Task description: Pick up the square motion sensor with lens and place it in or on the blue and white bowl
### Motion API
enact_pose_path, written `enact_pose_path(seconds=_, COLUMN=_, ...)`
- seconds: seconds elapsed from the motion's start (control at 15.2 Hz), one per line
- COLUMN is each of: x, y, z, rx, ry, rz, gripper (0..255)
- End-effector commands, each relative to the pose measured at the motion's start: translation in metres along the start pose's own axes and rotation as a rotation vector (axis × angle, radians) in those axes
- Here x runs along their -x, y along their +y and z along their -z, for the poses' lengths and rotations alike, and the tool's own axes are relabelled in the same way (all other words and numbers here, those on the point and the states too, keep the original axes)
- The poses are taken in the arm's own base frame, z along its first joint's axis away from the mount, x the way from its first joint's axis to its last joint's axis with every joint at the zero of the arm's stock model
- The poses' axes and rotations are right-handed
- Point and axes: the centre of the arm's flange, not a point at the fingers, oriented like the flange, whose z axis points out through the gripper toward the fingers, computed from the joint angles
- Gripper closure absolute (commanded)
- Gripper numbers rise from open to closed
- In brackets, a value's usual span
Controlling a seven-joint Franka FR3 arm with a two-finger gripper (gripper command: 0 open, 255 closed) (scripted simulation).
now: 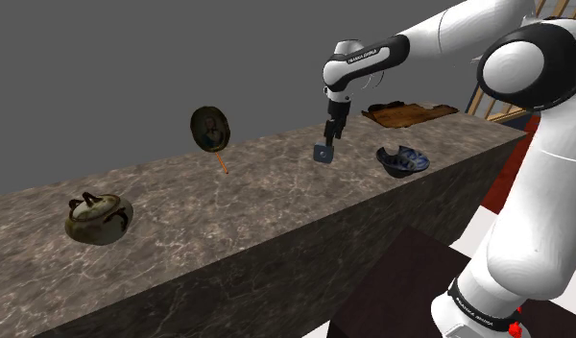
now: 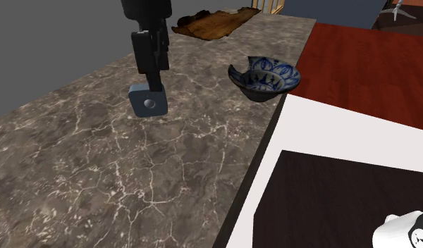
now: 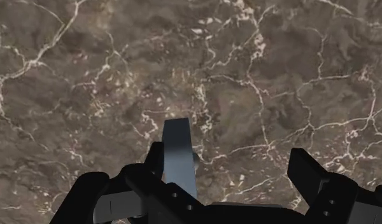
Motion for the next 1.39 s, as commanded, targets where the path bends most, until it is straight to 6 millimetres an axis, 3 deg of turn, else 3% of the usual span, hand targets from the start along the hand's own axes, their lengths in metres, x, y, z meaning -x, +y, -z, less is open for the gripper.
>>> enact_pose_path(seconds=0.0, x=-0.020, y=0.011, z=-0.011, rx=-0.004, ry=0.001, rz=0.013, gripper=0)
enact_pose_path(seconds=0.2, x=-0.051, y=0.032, z=-0.027, rx=-0.010, ry=0.002, rz=0.031, gripper=0)
enact_pose_path(seconds=0.73, x=-0.053, y=0.032, z=-0.067, rx=-0.010, ry=0.002, rz=0.032, gripper=0)
enact_pose_path(seconds=1.25, x=-0.053, y=0.032, z=-0.067, rx=-0.010, ry=0.002, rz=0.032, gripper=0)
enact_pose_path(seconds=1.32, x=-0.053, y=0.032, z=-0.067, rx=-0.010, ry=0.002, rz=0.032, gripper=255)
